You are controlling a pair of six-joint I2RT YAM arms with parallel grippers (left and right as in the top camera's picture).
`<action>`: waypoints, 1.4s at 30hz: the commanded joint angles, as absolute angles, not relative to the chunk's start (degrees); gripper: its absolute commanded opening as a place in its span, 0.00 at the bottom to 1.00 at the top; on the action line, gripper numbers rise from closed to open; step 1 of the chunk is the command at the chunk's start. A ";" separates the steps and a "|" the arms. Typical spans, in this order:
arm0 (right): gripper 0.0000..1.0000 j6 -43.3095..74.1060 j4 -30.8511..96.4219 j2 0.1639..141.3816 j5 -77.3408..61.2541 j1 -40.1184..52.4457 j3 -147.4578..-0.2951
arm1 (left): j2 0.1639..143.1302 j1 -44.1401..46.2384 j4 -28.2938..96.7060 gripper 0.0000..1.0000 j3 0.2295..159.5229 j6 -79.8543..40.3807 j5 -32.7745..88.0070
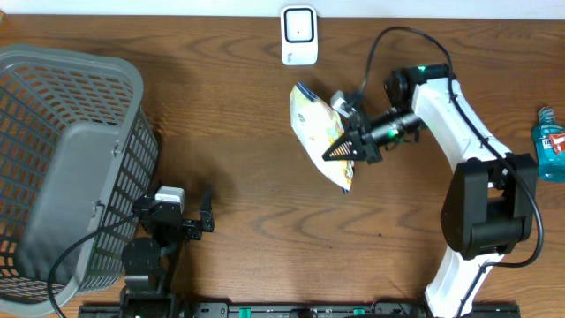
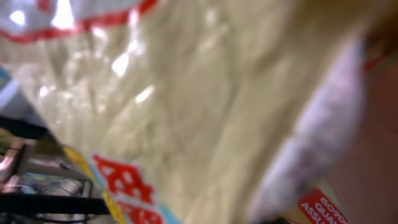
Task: Scan the item barcode
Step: 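Carry the snack bag with the right gripper to the scanner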
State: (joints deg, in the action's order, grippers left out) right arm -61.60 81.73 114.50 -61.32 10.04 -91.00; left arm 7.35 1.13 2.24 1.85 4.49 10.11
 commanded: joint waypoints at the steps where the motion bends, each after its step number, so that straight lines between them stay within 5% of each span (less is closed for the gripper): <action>1: 0.02 -39.68 77.10 113.65 -46.92 13.37 -93.97 | 7.20 1.04 2.92 0.98 0.23 4.25 10.00; 9: 0.01 -12.10 65.65 112.81 -4.23 18.94 -94.50 | 7.20 1.04 2.92 0.98 0.23 4.25 10.00; 14: 0.01 -4.14 59.81 112.84 4.64 20.47 -94.39 | 7.20 1.04 2.92 0.98 0.23 4.25 10.00; 24: 0.01 -4.47 48.97 118.04 13.41 20.23 -100.07 | 7.20 1.04 2.92 0.98 0.23 4.25 10.00; 42: 0.01 -19.64 53.56 150.47 25.47 21.19 -148.77 | 7.20 1.04 2.92 0.98 0.23 4.25 10.00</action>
State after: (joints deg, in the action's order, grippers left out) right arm -13.82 55.02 148.35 18.55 20.29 -145.21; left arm 7.35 1.13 2.24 1.85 4.51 10.11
